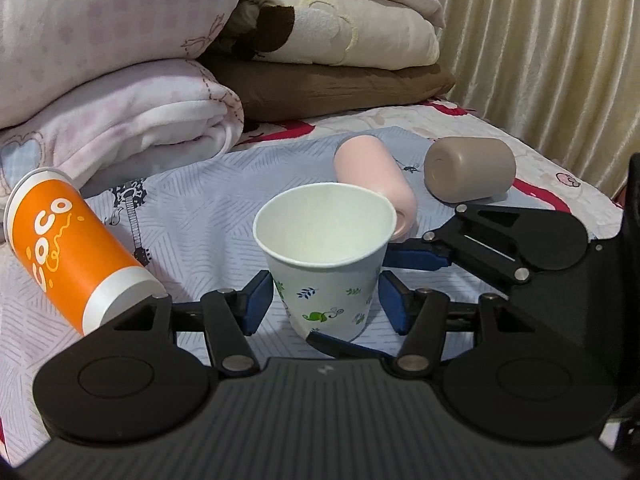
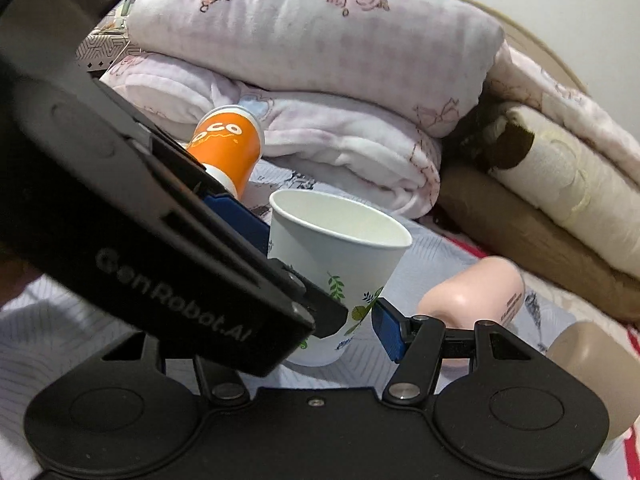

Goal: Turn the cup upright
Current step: 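Rotate the white cup upright with the right tool and set it down, then open the right tool and pull it back from the upright cup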

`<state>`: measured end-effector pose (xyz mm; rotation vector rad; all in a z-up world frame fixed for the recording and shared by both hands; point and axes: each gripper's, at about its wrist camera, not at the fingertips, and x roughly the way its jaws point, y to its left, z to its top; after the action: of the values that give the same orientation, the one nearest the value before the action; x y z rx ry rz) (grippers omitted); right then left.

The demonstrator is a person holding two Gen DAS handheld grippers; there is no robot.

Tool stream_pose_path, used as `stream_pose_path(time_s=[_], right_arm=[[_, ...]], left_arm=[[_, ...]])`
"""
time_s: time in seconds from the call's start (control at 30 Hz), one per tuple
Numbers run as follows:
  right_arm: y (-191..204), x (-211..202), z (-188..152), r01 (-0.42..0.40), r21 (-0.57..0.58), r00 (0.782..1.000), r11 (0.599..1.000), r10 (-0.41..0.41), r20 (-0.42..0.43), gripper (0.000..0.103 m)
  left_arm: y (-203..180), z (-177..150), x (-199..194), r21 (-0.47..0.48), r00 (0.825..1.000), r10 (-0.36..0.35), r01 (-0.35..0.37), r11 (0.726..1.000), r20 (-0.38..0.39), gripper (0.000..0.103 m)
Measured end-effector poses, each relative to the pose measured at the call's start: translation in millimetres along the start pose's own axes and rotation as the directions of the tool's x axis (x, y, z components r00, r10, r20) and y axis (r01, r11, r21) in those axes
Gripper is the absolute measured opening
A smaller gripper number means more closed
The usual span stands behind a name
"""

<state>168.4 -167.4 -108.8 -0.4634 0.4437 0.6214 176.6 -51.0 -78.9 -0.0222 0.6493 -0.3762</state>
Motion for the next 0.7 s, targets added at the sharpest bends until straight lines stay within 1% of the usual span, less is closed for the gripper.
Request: stream_pose_path(time_s=[0.07, 0.13, 0.27, 0.3, 0.37, 0.4, 0.5, 0.6, 0.63, 0.7], right_arm=[[1.6, -1.6, 1.9, -0.006, -0.006, 1.0, 1.0, 0.006, -0.011, 0.066], [2.0, -2.1, 4.5, -0.015, 0.008, 1.0, 1.0, 0.015, -0.015, 0.069], [8.6, -5.0, 4.6, -0.051, 0.041, 0.997, 0.998, 0.053, -0.05, 0.081], [11.8, -5.8, 4.3, -0.054, 0.039, 0.996, 0.998, 0.056, -0.063, 0.083], [17.9, -8.6, 3.9, -0.058, 0.033, 0.995, 0.998, 0.061, -0.085, 0.084], [19.2, -8.7, 4.3, -0.061, 0.037, 0.993, 0.997, 0.064, -0.101, 0.086], [19.2, -10.9, 5.3, -0.046, 0.064, 0.988, 0.997, 0.055, -0.143, 0.086], [17.3, -14.2, 7.4, -0.023, 0.079, 0.979, 0.997, 0.038, -0.201, 0.087], [16.2, -16.9, 7.8, -0.009, 0.089, 0.977, 0.996, 0.028, -0.213, 0.087], [12.0, -23.3, 8.7, 0.048, 0.129, 0.967, 0.991, -0.014, -0.256, 0.087]], left_arm=[[0.9, -0.2, -0.8, -0.017, 1.0, 0.0, 0.0, 1.0, -0.012, 0.059], [2.7, -1.5, -3.1, -0.049, 1.0, -0.01, 0.009, 0.999, -0.017, 0.06], [4.3, -5.2, -10.1, -0.09, 0.999, -0.013, 0.01, 0.996, -0.031, 0.062], [3.5, -6.3, -13.2, -0.09, 1.0, -0.006, 0.003, 0.996, -0.028, 0.063], [2.9, -8.3, -19.6, -0.095, 1.0, 0.005, -0.007, 0.995, -0.025, 0.068], [2.5, -9.4, -22.6, -0.099, 1.0, 0.007, -0.01, 0.995, -0.028, 0.069], [-0.7, -12.3, -31.2, -0.103, 0.999, 0.013, -0.017, 0.995, -0.038, 0.069], [-3.1, -14.6, -40.7, -0.123, 0.999, 0.015, -0.02, 0.992, -0.046, 0.07], [-3.5, -15.4, -44.2, -0.133, 0.999, 0.014, -0.02, 0.991, -0.047, 0.07], [-3.1, -17.4, -52.5, -0.155, 0.998, 0.012, -0.021, 0.988, -0.058, 0.071]])
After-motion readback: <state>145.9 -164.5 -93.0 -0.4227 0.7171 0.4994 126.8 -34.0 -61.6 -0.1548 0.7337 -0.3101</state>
